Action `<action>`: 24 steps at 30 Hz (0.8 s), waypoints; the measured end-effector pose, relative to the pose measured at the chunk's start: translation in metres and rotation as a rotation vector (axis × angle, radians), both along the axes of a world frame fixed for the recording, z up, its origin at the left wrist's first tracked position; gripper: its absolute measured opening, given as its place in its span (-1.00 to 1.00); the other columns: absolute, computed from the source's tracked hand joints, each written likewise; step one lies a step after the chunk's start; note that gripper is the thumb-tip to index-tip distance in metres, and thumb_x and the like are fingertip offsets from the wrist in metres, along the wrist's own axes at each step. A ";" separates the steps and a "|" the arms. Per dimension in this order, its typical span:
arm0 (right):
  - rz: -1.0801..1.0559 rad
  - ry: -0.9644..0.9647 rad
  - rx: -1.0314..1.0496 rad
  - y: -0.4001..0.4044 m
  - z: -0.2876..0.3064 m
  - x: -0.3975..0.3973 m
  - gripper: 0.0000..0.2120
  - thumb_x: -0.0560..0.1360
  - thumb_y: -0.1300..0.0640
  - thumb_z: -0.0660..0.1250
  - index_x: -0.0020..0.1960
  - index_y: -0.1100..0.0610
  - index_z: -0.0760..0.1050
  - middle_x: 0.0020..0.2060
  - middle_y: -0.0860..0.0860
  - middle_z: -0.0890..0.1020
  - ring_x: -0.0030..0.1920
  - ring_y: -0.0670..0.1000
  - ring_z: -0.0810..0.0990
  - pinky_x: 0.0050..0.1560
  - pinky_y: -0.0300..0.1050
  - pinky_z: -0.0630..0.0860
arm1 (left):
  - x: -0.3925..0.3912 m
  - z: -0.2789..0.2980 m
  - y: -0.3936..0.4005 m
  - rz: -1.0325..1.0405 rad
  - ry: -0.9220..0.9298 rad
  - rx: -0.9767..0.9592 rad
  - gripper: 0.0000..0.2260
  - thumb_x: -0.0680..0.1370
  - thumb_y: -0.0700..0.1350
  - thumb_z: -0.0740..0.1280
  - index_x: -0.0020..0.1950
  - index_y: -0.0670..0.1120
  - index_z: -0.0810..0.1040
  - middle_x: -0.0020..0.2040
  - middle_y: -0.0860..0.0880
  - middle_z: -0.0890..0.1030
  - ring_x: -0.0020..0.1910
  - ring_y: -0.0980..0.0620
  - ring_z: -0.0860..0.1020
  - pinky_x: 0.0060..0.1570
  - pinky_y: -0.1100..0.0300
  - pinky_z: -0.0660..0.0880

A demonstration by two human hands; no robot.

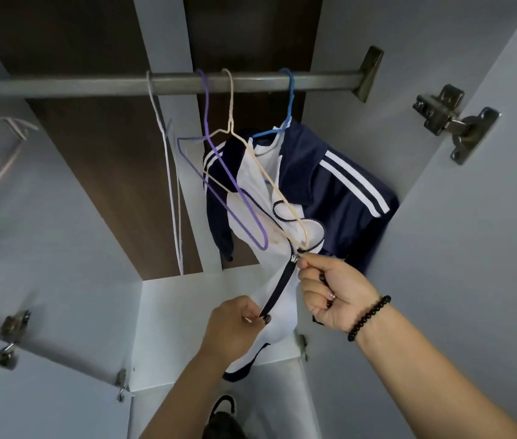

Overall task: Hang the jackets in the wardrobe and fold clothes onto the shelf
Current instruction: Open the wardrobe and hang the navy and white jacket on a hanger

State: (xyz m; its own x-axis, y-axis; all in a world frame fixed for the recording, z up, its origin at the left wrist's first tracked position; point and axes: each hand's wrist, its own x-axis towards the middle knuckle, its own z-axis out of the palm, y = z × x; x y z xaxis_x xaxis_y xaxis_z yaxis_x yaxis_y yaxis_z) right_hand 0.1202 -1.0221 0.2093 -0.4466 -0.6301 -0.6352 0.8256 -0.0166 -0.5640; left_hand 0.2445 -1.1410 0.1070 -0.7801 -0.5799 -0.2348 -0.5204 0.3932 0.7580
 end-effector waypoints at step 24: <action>0.282 0.259 0.286 -0.020 -0.001 -0.025 -0.77 0.55 0.21 0.22 -0.29 0.14 0.39 -0.57 -0.07 0.23 -0.64 -0.13 0.10 -0.67 -0.32 0.02 | -0.066 0.089 -0.039 -0.105 -0.002 -0.224 -0.78 0.54 -0.22 0.20 0.05 -0.01 0.59 0.01 0.06 0.62 -0.02 0.04 0.57 0.01 0.13 0.54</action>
State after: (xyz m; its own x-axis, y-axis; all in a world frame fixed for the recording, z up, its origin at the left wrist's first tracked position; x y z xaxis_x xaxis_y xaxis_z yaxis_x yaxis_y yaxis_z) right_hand 0.0957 -1.0420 0.2084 -0.4495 -0.5654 -0.6916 0.6072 0.3745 -0.7008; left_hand 0.1784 -1.1805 0.1959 -0.8388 -0.5331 -0.1109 -0.4688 0.6034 0.6451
